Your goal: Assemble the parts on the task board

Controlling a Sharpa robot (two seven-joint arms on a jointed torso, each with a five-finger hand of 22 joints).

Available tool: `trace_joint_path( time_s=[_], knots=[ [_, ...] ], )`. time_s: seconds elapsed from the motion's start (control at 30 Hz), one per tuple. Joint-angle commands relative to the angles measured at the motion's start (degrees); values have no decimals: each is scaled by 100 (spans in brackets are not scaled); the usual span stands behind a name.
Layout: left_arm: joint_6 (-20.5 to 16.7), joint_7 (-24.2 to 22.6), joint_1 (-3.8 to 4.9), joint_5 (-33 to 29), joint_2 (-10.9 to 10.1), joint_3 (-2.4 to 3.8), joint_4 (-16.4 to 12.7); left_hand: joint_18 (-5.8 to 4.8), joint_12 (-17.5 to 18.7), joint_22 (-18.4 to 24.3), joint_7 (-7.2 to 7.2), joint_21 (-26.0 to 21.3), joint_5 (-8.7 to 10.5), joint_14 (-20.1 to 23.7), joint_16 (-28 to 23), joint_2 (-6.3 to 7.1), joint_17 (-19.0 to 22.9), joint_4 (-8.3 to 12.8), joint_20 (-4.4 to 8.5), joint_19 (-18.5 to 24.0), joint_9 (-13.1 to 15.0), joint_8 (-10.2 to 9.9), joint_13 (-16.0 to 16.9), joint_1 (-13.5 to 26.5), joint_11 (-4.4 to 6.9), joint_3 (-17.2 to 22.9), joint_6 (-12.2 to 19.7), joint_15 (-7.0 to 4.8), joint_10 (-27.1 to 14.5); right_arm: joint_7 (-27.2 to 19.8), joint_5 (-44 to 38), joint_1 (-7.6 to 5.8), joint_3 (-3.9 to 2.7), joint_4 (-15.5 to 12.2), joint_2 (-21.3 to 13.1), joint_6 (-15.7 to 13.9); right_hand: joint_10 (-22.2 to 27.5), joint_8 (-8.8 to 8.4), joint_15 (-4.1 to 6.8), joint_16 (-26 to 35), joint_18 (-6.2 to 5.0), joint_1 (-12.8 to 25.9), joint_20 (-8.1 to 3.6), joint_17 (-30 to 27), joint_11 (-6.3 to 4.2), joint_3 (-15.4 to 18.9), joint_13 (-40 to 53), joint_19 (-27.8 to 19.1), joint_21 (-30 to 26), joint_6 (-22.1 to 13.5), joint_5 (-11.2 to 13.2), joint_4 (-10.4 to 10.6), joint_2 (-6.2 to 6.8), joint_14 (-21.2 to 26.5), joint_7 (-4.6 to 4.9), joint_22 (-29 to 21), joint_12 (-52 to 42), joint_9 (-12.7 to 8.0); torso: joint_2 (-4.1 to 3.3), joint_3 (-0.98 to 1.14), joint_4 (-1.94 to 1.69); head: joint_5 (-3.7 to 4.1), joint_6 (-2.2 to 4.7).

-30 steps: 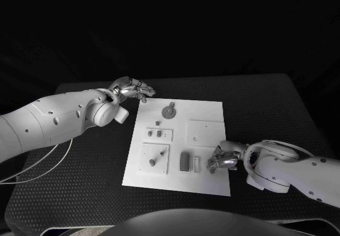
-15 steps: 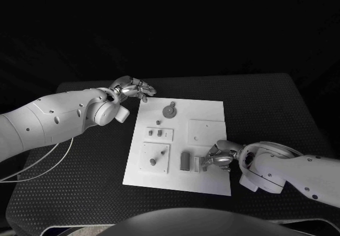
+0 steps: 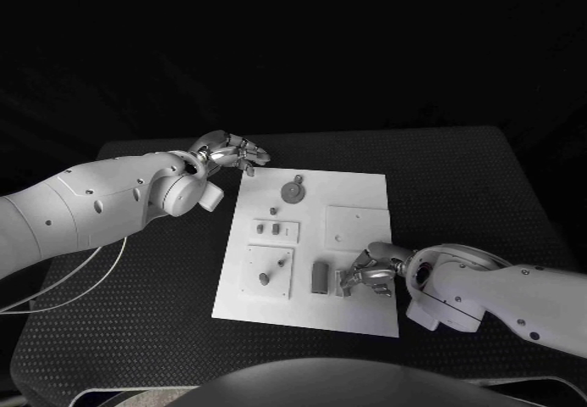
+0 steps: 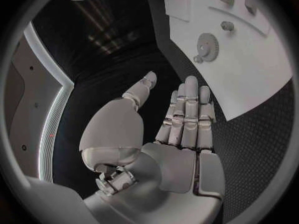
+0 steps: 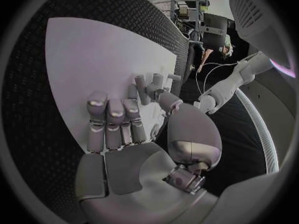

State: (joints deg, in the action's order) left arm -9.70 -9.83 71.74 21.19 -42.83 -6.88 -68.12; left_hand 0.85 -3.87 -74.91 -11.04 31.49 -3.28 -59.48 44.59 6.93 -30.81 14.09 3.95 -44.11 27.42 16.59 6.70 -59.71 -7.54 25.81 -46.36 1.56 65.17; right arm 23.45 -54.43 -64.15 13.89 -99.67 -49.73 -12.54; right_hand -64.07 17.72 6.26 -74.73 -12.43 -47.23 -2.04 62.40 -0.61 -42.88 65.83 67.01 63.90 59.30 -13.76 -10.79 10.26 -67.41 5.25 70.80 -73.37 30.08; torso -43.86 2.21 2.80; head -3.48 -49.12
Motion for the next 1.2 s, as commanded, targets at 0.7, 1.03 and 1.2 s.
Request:
trace_joint_path(
  time_s=[0.7,1.03,1.2],
  knots=[
    [83,-23,4,31,-5,3,-22,40,-13,-98,24,-40,36,-1,-27,15,-9,-8,4,-41,4,25,-9,41,-28,-6,8,10,8,65,120,31,23,77,87,298,81,24,21,79,-257,244,-76,81,-5,57,71,-52,29,-4,274,277,118,25,29,-7,65,-21,1,3,-1,-14,-20],
    [84,-22,4,32,-8,3,-20,39,-13,-99,24,-41,36,0,-28,16,-11,-9,4,-41,4,26,-10,44,-29,-7,8,10,7,38,120,31,23,85,71,348,70,31,26,96,-257,323,-88,113,-11,6,105,-58,39,5,466,394,183,19,24,-13,73,-27,0,3,2,-17,-26],
    [77,-18,4,32,-9,3,-18,39,-13,-99,24,-42,36,0,-28,16,-11,-9,4,-42,4,27,-11,44,-29,-7,9,10,7,-44,-52,31,23,93,54,656,87,37,28,105,-257,232,-104,139,-8,71,121,-64,60,-9,534,257,310,22,24,-8,85,-25,0,6,-1,-10,-21]
  ],
)
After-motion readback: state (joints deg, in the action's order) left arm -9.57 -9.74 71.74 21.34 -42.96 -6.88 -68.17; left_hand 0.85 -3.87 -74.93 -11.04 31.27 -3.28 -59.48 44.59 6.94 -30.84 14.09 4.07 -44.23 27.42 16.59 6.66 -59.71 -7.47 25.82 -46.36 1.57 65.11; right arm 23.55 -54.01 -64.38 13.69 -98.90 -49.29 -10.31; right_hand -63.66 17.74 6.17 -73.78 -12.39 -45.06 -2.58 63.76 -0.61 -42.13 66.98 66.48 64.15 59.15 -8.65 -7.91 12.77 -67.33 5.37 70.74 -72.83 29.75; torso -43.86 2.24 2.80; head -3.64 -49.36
